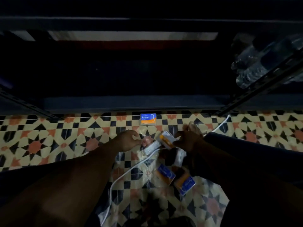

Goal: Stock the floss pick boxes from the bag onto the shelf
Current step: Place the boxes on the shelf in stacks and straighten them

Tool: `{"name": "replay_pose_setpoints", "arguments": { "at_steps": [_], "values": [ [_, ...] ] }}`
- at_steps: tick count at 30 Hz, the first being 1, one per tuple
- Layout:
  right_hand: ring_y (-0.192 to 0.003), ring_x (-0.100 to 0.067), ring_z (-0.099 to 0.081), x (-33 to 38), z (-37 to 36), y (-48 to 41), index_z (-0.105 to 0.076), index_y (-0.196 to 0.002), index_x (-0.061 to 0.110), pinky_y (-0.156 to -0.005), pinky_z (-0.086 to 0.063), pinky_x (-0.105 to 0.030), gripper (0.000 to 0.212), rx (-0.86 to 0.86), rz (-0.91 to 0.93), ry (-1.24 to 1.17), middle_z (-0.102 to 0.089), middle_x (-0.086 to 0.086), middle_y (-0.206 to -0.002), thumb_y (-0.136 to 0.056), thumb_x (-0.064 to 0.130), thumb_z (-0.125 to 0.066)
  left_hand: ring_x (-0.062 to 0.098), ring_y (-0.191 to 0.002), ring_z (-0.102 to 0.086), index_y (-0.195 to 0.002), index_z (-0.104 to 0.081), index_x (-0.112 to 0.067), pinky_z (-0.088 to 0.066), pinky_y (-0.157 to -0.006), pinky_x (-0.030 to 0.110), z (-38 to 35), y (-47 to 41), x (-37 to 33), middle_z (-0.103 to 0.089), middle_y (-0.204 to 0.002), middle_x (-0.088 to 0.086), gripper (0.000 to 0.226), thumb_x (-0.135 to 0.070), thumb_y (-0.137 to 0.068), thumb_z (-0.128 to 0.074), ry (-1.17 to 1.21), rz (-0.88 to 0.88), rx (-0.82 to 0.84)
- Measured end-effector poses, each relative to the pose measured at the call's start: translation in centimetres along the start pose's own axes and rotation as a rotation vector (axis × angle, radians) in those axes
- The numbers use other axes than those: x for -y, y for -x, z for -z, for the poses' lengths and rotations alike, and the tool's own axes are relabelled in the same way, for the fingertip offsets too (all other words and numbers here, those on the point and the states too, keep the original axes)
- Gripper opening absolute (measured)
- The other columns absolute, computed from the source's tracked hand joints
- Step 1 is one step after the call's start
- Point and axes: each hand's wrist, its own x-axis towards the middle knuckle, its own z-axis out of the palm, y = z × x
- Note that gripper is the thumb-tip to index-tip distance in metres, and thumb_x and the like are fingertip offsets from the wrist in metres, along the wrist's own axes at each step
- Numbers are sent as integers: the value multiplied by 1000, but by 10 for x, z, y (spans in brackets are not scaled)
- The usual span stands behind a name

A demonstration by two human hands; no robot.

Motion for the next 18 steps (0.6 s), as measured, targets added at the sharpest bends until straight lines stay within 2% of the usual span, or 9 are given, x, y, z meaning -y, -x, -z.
{"name": "replay_pose_setpoints", "arguments": {
  "at_steps": [3, 7, 10, 13, 16, 18],
  "values": [
    [-120, -18, -55, 2, -7, -10, -56, -129, 24, -98, -40, -23, 48, 21, 0, -64, -56, -2, -137, -88, 47, -64, 29, -105, -63, -109, -64, -6, -50, -88, 33, -17, -18, 0, -65, -120, 14, 57, -54, -79, -70, 11, -21, 6],
    [-112, -21, -60, 4, -13, -23, -54, -129, 26, -97, -47, -32, 47, 23, -1, -58, -61, -3, -129, -89, 52, -58, 21, -100, -65, -109, -68, -18, -53, -82, 34, -31, -30, -7, -67, -118, 6, 26, -35, -90, -67, 20, -54, 67],
    [-111, -21, -60, 2, -21, -31, -55, -125, 26, -96, -43, -29, 46, -9, 8, -7, -63, -2, -123, -91, 56, -53, 20, -97, -63, -102, -65, -16, -44, -73, 25, -38, -35, -6, -66, -114, 6, 23, -35, -89, -67, 14, -58, 49],
    [-106, -22, -61, -2, -30, -37, -59, -119, 24, -92, -42, -30, 38, -39, 45, 18, -65, -4, -119, -93, 51, -52, 21, -104, -61, -97, -64, -18, -39, -78, 22, -46, -41, -4, -64, -107, 2, 14, -29, -91, -68, 13, -59, 39],
    [-115, -27, -55, -4, -37, -44, -56, -126, 21, -96, -39, -35, 40, -14, 93, 100, -61, -9, -125, -95, 46, -50, 22, -117, -59, -106, -70, -7, -37, -86, 20, -52, -46, -6, -65, -123, 5, 22, -24, -93, -66, -26, -107, 67],
    [-122, -28, -48, -5, -40, -48, -48, -136, 25, -100, -37, -38, 44, 37, 135, 167, -56, -9, -133, -96, 44, -47, 21, -129, -51, -116, -70, -8, -36, -95, 22, -56, -48, -8, -55, -141, 5, 28, -25, -94, -66, -86, -145, 99]
  ]
}}
